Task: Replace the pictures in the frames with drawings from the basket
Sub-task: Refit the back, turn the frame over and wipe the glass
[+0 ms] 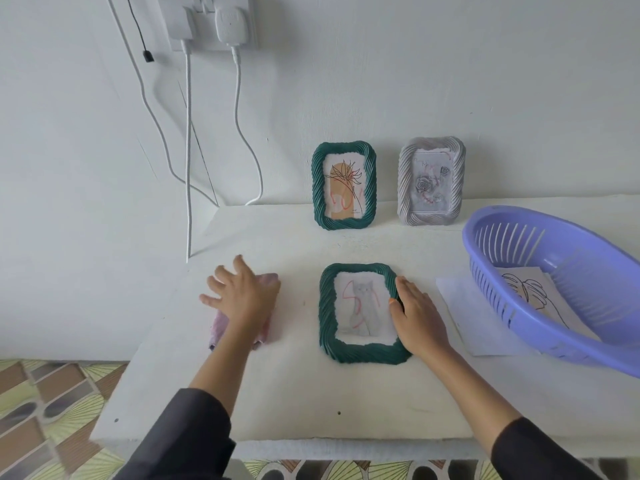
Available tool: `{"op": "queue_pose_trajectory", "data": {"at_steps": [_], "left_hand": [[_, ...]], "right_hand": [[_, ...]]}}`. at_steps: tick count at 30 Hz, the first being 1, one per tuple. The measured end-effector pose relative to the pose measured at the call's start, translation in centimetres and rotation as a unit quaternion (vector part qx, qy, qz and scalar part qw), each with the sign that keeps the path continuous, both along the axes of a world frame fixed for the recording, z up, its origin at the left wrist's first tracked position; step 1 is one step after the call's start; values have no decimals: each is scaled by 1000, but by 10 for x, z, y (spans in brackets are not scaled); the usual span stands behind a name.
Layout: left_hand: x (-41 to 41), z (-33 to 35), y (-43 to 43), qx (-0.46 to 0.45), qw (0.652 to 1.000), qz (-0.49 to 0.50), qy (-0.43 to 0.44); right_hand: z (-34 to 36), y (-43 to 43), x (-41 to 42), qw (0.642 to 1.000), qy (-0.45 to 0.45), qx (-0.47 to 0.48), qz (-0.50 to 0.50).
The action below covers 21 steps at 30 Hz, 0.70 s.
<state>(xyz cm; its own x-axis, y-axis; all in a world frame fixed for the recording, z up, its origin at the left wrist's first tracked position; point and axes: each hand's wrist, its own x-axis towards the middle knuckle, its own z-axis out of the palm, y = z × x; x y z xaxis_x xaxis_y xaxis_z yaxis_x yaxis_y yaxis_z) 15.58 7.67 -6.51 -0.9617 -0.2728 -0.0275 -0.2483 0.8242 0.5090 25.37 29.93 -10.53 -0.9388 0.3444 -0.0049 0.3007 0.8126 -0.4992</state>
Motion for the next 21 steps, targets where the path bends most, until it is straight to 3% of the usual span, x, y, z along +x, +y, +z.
{"op": "queue_pose_trajectory", "data": {"at_steps": [3,7,13,16,21], "left_hand": [[-1,-4,-12,-11,994,-10,-112],[1,-4,-13,-22,994,-29,-102],[1,3,-19,60,991,-53,-110],[1,9,-19,168,978,-66,-109],[3,29,9,359,915,-140,-123]], "right_hand": [[-1,0,0,1000,-2,-1,-2],[-1,-1,0,1000,-3,-5,-1],[7,-1,3,997,3,-75,-8],[19,-2,9,986,41,-161,-16],[48,-20,11,955,90,-284,9]]}}
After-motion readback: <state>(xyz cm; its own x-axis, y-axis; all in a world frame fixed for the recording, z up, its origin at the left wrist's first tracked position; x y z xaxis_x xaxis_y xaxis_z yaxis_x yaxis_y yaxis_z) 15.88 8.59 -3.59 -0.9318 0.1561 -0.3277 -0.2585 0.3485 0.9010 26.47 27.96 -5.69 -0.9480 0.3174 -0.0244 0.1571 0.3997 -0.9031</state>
